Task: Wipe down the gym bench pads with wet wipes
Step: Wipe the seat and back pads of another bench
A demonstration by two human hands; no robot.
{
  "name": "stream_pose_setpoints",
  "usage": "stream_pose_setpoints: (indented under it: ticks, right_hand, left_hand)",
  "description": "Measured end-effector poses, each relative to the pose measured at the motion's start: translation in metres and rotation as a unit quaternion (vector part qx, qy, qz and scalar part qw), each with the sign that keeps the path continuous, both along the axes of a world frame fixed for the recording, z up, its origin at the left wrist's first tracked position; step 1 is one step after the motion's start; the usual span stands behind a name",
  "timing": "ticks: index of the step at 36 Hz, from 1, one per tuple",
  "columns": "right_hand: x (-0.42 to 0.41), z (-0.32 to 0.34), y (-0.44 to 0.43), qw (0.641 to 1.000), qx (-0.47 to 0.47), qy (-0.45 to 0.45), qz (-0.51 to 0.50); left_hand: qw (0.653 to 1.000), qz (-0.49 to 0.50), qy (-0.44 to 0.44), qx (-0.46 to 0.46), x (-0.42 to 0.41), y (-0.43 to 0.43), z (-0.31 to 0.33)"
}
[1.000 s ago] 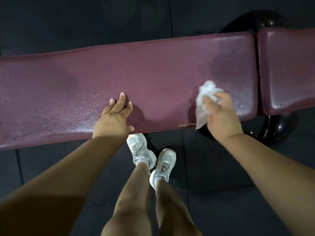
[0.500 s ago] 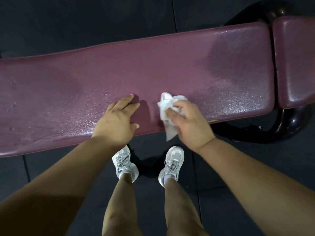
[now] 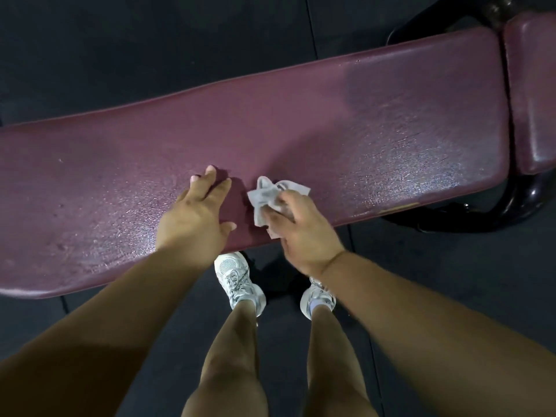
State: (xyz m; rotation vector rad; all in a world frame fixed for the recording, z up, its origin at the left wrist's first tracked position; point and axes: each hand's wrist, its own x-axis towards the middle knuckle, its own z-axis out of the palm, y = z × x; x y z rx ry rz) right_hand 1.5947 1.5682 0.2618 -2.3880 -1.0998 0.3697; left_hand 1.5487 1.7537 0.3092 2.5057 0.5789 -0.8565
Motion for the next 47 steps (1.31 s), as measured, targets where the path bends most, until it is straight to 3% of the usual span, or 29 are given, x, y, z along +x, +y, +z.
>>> stream_pose_setpoints:
  ticks: [3, 5, 9, 13, 19, 20, 22, 24, 25, 27, 30, 32, 35, 38, 40, 42, 44, 47]
  right_hand:
    - [0.047, -0.003, -0.017, 0.987, -0.053, 0.03, 0.151]
    - [0.078, -0.006, -0.025, 0.99, -0.078, 0.02, 0.12]
    - [0.101, -0.002, -0.017, 0.977, -0.104, 0.011, -0.186]
    - [0.066, 0.0, 0.021, 0.933, -0.059, 0.042, -0.353]
    - [-0.011, 0.006, 0.061, 0.991, -0.026, 0.089, -0.094]
    - [-0.007, 0.013, 0.06, 0.992, -0.037, 0.114, -0.05]
    - [0.014, 0.002, 0.047, 0.991, -0.083, 0.077, 0.074]
    - [0.048, -0.005, 0.039, 0.987, -0.087, 0.108, 0.086]
    - [0.065, -0.009, 0.039, 0.988, -0.097, 0.109, 0.058]
    - [0.097, -0.001, 0.044, 0.989, -0.061, 0.103, -0.091]
    - [0.135, 0.013, 0.054, 0.928, -0.005, 0.1, -0.358]
    - [0.138, 0.008, 0.061, 0.91, -0.052, 0.086, -0.403]
    - [0.112, 0.006, 0.09, 0.934, -0.074, 0.038, -0.348]
    - [0.079, 0.002, 0.105, 0.989, -0.079, 0.032, -0.122]
    - [0.071, 0.0, 0.098, 0.99, -0.11, 0.087, 0.033]
    - [0.081, -0.004, 0.085, 0.979, -0.106, 0.05, 0.165]
    - [0.107, -0.006, 0.076, 0.969, -0.113, 0.072, 0.206]
    - [0.145, 0.007, 0.077, 0.988, -0.102, 0.031, 0.11]
  left_hand:
    - [1.0, -0.015, -0.016, 0.004, 0.005, 0.009, 0.002]
    - [0.999, -0.019, -0.032, 0.004, 0.009, 0.016, 0.003]
    - [0.999, -0.007, -0.054, 0.007, 0.017, 0.033, 0.0]
    - [0.999, 0.013, -0.035, 0.03, 0.019, 0.055, -0.008]
    - [1.0, -0.004, -0.014, 0.008, 0.017, 0.069, -0.008]
    - [1.0, -0.006, -0.015, 0.006, 0.016, 0.071, -0.008]
    - [1.0, -0.011, -0.018, 0.003, 0.017, 0.073, -0.007]
    - [1.0, -0.014, -0.021, -0.003, 0.017, 0.075, -0.007]
    - [1.0, -0.015, -0.023, -0.007, 0.016, 0.076, -0.007]
    - [0.999, -0.014, -0.027, -0.014, 0.016, 0.078, -0.008]
    - [0.999, -0.003, -0.026, -0.022, 0.016, 0.079, -0.009]
    - [0.999, 0.009, -0.022, -0.031, 0.017, 0.079, -0.008]
    - [0.999, 0.02, -0.007, -0.032, 0.019, 0.077, -0.007]
    - [0.999, 0.025, 0.003, -0.041, 0.021, 0.077, -0.004]
    - [0.998, 0.031, 0.006, -0.056, 0.02, 0.081, -0.003]
    - [0.998, 0.035, 0.018, -0.053, 0.018, 0.086, -0.001]
    - [0.998, 0.055, 0.023, -0.028, 0.015, 0.091, 0.0]
    - [0.994, 0.099, 0.036, -0.001, 0.007, 0.099, -0.001]
